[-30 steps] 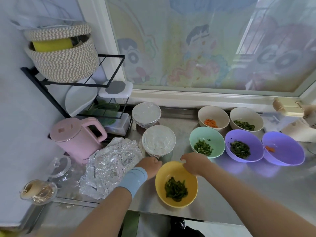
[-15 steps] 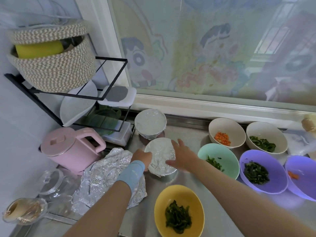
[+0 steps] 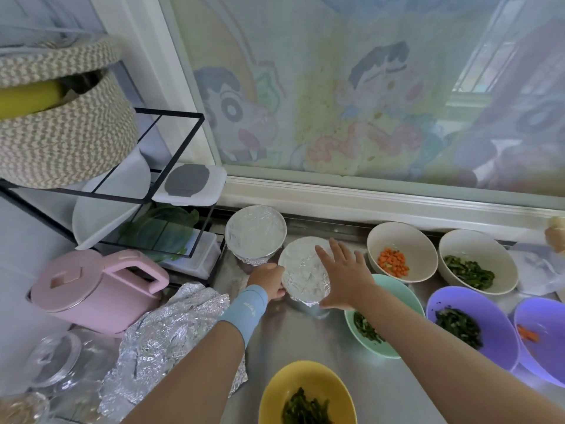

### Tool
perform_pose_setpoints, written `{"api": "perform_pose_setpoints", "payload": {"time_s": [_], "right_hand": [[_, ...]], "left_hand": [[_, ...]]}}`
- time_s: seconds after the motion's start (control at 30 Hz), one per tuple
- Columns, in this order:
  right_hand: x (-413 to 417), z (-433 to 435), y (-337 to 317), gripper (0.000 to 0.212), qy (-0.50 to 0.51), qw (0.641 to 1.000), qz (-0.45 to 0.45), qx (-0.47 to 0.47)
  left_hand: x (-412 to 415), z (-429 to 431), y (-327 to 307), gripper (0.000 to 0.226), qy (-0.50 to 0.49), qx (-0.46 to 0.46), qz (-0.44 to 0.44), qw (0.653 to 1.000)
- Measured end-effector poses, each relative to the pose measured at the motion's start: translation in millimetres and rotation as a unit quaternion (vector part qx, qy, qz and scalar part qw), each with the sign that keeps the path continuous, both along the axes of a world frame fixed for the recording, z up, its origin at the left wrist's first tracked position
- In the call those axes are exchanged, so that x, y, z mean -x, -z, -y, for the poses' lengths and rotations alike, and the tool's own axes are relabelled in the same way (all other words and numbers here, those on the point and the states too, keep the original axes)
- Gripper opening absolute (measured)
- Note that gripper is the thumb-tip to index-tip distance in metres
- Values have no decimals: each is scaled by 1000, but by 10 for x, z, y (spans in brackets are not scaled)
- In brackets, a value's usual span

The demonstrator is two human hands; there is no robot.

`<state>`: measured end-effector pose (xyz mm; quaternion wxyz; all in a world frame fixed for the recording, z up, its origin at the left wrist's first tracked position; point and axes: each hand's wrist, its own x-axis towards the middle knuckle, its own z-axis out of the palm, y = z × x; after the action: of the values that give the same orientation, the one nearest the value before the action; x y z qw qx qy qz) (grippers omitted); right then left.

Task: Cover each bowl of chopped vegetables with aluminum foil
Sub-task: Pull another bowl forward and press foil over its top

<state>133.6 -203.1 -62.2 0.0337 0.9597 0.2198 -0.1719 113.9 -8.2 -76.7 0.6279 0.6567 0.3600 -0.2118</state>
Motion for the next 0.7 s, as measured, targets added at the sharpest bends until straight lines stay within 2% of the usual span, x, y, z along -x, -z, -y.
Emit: {"api": "perform_pose_setpoints", "payload": {"time_s": [0.1,0.17,0.23,0.33,0.5,0.7], "right_hand": [[-48,13,-38,116,21,1000,11,5],[1,-35,-32,103,33,998,55,12],[89,-99,18,82,30,995,96,-12],[125,-134,110,57,67,992,79,-67],[-64,-80,104,49,118,985,58,-115],[-233,-53,147,43,134,981,59,-129]], "left_hand": [[-94,69,-74,11,-26,40,-2,999],[-120,116,-107,15,-32,53,1,998],[-115,169,-117,22,-15,50,-4,999],[-117,226,-92,19,-9,62,-3,998],[-271,211,-91,11,-17,79,16,997],[-362,185,-60,6,57,1,78,995]]}}
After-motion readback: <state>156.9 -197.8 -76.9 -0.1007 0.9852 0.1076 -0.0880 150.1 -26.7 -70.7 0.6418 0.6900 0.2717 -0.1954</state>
